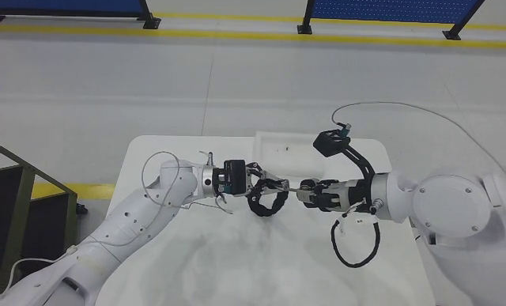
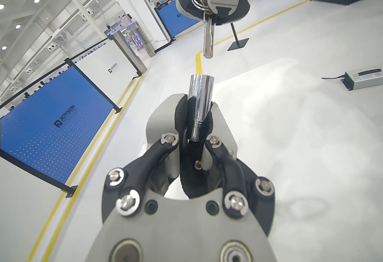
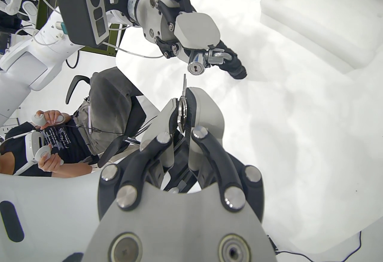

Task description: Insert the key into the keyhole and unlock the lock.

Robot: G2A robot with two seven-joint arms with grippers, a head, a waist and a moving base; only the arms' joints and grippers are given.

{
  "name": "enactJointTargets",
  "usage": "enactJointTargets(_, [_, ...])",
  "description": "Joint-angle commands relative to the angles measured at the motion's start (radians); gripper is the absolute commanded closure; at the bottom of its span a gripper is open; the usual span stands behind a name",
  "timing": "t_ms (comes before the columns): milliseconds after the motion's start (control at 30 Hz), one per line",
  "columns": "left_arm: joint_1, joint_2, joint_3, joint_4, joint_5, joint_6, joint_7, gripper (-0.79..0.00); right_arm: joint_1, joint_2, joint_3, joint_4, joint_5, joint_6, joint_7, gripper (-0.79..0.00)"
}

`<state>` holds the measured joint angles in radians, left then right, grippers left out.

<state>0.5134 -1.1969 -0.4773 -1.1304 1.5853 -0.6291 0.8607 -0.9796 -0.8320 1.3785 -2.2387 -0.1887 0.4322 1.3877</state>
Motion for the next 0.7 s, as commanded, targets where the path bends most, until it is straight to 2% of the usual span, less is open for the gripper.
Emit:
enactJointTargets(0, [0.008,0.001,-0.013,-0.007,0.006,0.014,-0.001,0.000,0.003,0.006,-0.008,-0.002,0.006,0.008,-0.008,0.000])
enactJointTargets(167, [0.024,0.007,-0.038,-0.030,0.028,0.025,-0.005,0.000,0.009,0.016,-0.025,-0.007,0.004,0.038,-0.038,0.000])
enactJointTargets(567, [0.062,0.024,-0.097,-0.059,0.080,0.013,0.020,0.000,0.009,0.016,-0.025,-0.007,0.004,0.038,-0.038,0.000])
enactJointTargets(667, [0.068,0.028,-0.109,-0.063,0.095,0.006,0.033,0.000,-0.016,0.016,-0.025,-0.006,0.006,0.027,-0.087,0.000])
